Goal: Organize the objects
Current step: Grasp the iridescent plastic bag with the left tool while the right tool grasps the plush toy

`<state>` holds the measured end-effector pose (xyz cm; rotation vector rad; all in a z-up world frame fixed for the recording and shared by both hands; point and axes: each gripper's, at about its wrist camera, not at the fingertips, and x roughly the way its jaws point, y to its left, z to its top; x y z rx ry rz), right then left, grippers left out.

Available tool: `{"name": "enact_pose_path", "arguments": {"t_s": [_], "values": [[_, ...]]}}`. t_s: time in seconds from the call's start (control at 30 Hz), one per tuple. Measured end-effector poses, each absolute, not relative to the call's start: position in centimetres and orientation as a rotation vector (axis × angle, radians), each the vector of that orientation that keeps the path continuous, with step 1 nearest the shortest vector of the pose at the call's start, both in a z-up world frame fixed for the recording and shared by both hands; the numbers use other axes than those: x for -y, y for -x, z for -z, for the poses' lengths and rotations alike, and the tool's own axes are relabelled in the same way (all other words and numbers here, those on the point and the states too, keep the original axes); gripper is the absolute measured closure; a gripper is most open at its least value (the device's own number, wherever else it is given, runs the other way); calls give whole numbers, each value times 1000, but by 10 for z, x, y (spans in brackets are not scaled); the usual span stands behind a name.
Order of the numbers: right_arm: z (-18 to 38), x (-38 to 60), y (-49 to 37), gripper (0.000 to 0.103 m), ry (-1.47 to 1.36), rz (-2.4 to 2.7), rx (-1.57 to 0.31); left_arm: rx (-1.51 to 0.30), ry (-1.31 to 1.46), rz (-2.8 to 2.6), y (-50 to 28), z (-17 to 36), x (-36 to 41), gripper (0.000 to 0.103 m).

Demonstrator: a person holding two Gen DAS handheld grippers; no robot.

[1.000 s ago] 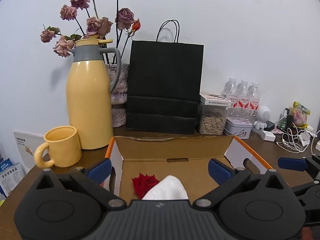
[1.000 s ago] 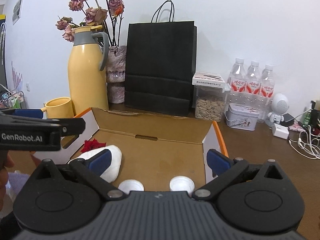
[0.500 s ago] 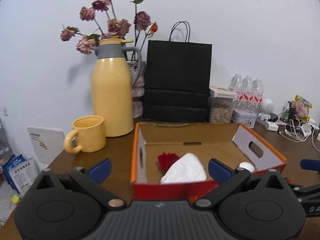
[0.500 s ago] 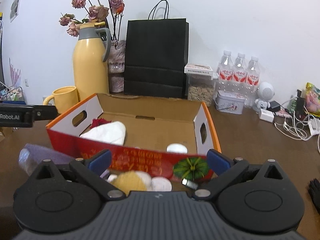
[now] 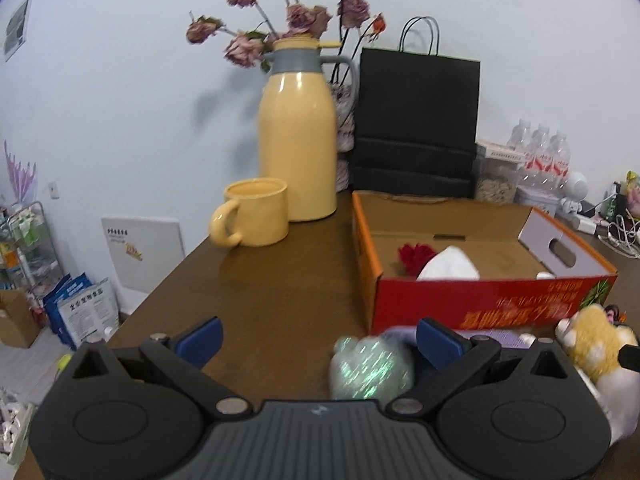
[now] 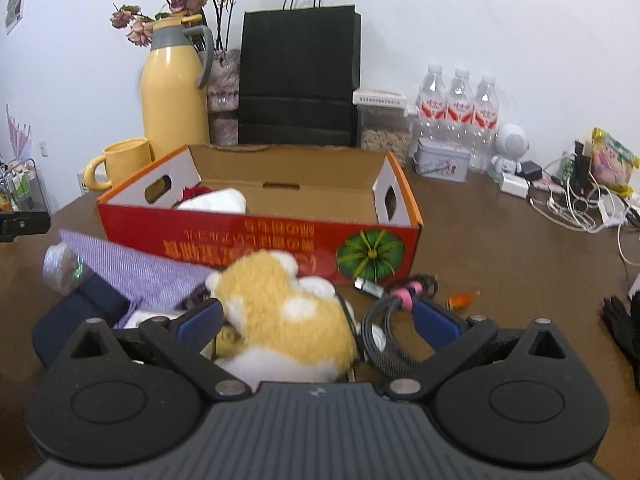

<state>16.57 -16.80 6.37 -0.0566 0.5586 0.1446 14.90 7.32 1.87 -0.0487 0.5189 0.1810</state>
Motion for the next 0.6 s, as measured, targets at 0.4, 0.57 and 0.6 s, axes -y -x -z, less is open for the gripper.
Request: {"name": "enact_pose_path", "arguments": {"t_s": [0.4, 0.57, 0.6], "values": [[-47, 168, -157, 0, 9, -121, -619, -552, 78, -156, -141, 1, -85, 0], [-46, 169, -163, 0, -32, -117, -628, -558, 84, -124, -149, 4, -78, 0], [-46, 169, -164, 0, -47, -123, -632, -563, 85, -123, -151, 5, -76, 0]]}}
